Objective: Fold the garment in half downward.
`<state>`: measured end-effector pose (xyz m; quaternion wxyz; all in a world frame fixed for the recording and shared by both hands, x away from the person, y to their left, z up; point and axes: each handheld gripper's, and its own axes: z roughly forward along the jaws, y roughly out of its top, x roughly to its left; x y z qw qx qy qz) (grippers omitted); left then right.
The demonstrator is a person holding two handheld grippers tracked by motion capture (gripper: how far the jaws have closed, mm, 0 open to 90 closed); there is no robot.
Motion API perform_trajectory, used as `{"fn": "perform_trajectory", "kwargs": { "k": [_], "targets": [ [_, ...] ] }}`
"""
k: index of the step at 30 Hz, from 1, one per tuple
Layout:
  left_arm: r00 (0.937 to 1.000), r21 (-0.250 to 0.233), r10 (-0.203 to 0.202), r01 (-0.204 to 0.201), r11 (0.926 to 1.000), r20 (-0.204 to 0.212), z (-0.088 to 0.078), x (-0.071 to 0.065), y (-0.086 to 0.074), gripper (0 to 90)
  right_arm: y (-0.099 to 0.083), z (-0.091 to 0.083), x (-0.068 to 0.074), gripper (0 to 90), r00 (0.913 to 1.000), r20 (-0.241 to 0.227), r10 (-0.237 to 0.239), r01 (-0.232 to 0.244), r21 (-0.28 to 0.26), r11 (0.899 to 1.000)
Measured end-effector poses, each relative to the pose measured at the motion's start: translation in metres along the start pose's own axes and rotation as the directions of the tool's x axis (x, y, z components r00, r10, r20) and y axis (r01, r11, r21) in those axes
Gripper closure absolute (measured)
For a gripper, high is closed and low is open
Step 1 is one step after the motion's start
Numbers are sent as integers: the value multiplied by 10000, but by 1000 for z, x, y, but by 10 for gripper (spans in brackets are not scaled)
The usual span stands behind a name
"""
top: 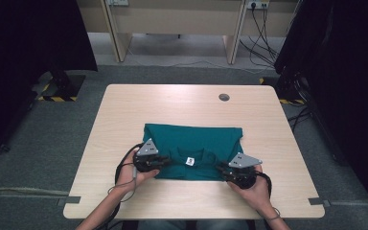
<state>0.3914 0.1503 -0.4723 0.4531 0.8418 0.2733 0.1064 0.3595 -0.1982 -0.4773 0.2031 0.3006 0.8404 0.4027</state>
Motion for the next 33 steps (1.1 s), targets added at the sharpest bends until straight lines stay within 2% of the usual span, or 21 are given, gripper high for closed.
{"fn": "perform_trajectory", "kwargs": {
  "k": [7,22,27,33],
  "targets": [
    [9997,121,148,-150,9998,185,-2,-3,-2,756,-2,-1,1,673,9999,-61,-145,145,101,9998],
    [9988,62,294,-297,9995,381,-9,-6,-4,703,-4,-3,3,624,9995,-135,-273,277,270,9993],
    [9974,175,516,-525,9985,509,-10,-10,-5,691,-5,-5,3,605,9993,-170,-341,347,357,9988],
    [9957,86,647,-654,9978,670,-18,-14,-7,656,-5,-11,1,581,9992,-156,-381,387,390,9985]
  ]
}}
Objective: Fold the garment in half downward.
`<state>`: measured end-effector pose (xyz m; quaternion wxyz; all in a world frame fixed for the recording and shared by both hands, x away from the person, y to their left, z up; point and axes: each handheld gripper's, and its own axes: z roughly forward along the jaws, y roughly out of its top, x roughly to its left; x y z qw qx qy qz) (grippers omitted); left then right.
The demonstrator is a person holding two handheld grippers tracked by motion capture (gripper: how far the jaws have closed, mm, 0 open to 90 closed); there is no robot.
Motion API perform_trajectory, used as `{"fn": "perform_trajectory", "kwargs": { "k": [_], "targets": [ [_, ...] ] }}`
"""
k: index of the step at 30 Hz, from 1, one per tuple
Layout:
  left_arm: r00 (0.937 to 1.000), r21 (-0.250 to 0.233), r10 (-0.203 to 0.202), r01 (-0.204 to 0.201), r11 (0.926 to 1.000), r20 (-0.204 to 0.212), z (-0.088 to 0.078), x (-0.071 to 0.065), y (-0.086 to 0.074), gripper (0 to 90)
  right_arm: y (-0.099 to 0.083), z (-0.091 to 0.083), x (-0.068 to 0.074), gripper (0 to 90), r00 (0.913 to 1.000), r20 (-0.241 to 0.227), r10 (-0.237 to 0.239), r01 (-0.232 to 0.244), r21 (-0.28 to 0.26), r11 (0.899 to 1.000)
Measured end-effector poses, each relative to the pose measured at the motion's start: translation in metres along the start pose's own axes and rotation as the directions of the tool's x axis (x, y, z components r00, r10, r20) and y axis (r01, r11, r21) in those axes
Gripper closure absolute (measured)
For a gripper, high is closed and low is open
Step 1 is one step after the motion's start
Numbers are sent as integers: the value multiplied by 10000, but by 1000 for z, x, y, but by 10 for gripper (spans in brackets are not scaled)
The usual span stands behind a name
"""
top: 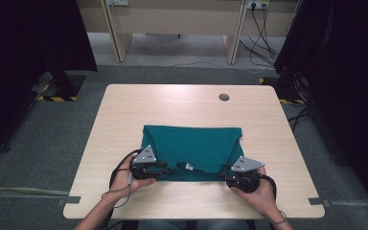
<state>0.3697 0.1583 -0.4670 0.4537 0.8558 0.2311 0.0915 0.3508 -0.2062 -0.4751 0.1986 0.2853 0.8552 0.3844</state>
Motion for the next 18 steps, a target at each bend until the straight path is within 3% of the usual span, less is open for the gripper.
{"fn": "perform_trajectory", "kwargs": {
  "k": [6,12,15,18],
  "targets": [
    [9996,-36,166,-167,9999,-231,-14,-2,-4,586,2,-10,-3,563,10000,38,-92,92,-25,10000],
    [9983,-328,-148,130,9994,-556,-30,5,-4,533,7,-21,-10,547,9997,172,181,-175,-352,9992],
    [9963,-563,-364,320,9979,-778,-26,7,2,491,13,-19,-12,507,9992,99,398,-393,-410,9984],
    [9968,-493,-220,182,9986,-762,-10,5,10,461,20,-8,-9,464,9984,-154,551,-553,-119,9984]
  ]
}}
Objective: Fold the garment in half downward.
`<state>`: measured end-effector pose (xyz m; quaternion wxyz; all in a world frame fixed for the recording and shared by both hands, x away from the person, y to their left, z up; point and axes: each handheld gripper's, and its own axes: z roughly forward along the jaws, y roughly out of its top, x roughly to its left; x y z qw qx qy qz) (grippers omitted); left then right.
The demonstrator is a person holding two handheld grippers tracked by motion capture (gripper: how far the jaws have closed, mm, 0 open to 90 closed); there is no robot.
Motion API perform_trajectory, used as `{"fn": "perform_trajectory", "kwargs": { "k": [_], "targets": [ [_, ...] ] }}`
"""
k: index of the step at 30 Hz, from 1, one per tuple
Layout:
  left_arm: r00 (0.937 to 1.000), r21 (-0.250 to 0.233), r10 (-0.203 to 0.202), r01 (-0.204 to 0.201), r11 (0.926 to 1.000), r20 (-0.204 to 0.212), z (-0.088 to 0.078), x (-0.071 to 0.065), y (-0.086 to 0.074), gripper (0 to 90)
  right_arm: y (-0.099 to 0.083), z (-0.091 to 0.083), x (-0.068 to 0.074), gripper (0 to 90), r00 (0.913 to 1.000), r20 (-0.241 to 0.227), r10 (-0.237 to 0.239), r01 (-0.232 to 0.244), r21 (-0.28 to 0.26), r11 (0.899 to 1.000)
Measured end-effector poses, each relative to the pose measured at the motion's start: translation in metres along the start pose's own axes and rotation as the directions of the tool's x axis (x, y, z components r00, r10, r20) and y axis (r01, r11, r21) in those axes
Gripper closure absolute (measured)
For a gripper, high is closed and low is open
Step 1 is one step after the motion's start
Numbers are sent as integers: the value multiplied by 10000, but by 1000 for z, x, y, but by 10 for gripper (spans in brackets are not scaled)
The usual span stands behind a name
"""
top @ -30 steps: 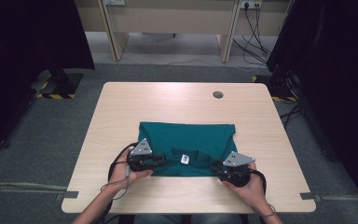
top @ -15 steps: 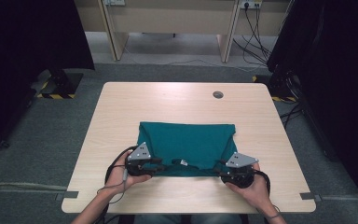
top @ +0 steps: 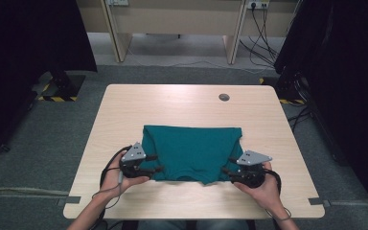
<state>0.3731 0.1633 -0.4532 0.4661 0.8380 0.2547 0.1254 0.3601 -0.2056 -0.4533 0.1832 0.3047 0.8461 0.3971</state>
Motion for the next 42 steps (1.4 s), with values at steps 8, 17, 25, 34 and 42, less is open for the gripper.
{"fn": "perform_trajectory", "kwargs": {
  "k": [8,17,25,34,42],
  "targets": [
    [9968,1271,772,-738,9891,-217,31,-1,2,450,0,28,3,422,9998,-110,141,-129,995,9950],
    [9950,1700,934,-861,9817,-352,36,0,-4,459,-4,30,-5,423,9984,-260,496,-470,934,9945],
    [9988,804,211,-174,9966,-449,31,13,8,395,8,24,-21,383,9941,-453,981,-940,862,9918],
    [9739,783,-374,562,9953,-2240,48,70,28,351,34,47,-74,320,9870,892,1336,-1442,1259,9815],
    [9699,1803,-113,567,9820,-2431,66,88,23,375,30,68,-90,315,9828,1248,1362,-1575,1807,9709]
  ]
}}
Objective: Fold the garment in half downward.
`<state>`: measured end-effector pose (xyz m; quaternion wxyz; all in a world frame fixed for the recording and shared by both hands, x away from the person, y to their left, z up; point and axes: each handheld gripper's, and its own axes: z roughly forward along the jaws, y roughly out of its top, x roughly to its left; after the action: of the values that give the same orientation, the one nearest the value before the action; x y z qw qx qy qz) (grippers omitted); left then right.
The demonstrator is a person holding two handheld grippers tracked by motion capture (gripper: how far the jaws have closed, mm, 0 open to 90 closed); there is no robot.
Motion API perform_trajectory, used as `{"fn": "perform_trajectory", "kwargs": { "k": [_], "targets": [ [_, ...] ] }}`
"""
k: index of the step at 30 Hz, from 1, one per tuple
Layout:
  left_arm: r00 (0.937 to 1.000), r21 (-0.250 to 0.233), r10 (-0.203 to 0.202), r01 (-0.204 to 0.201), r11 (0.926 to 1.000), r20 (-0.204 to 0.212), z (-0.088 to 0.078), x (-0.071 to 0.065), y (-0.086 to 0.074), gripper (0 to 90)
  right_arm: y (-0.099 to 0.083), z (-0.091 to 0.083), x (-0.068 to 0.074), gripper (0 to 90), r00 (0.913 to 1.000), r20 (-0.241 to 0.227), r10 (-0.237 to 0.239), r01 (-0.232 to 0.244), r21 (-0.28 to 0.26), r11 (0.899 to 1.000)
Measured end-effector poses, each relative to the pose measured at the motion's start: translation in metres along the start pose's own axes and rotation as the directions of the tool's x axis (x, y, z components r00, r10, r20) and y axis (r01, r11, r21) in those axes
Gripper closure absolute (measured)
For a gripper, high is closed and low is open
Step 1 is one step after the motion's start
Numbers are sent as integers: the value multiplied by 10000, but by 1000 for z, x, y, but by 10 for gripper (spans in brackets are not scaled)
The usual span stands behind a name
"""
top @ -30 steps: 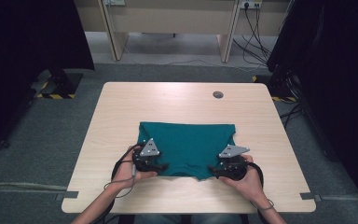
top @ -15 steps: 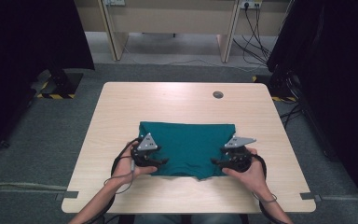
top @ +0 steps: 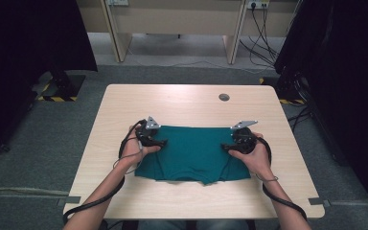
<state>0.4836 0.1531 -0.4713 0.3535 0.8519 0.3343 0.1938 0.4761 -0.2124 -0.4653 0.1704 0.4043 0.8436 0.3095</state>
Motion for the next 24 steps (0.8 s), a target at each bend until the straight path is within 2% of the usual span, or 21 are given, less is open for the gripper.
{"fn": "perform_trajectory", "kwargs": {
  "k": [8,10,12,14,15,16,18,22,24],
  "targets": [
    [9998,-116,-219,218,9997,-45,8,7,5,381,0,6,-11,314,9999,-74,138,-140,-381,9992],
    [9994,-346,-315,311,9989,-107,6,9,9,360,3,4,-10,302,9996,100,264,-261,-277,9993],
    [9993,-724,-359,352,9967,-84,-2,7,11,343,5,-5,-5,301,9993,61,369,-364,-717,9968],
    [10000,-875,-33,39,9962,78,-15,-4,10,332,6,-16,3,292,9997,-156,188,-202,-978,9950],
    [9997,-928,157,-140,9956,176,-20,-10,9,328,5,-23,11,286,9988,-490,-81,32,-1006,9949],
    [9991,-973,275,-241,9950,335,-24,-18,6,324,4,-27,19,282,9963,-831,-227,144,-994,9949],
    [9956,-897,550,-481,9948,756,-30,-32,-1,316,-2,-33,34,271,9908,-1163,-692,593,-864,9945],
    [9922,-661,800,-739,9951,957,-33,-49,-13,316,-16,-30,52,255,9837,-1483,-1020,979,-346,9946],
    [9918,-414,843,-806,9959,959,-29,-52,-17,317,-21,-23,56,254,9835,-1412,-1129,1129,-84,9936]
  ]
}}
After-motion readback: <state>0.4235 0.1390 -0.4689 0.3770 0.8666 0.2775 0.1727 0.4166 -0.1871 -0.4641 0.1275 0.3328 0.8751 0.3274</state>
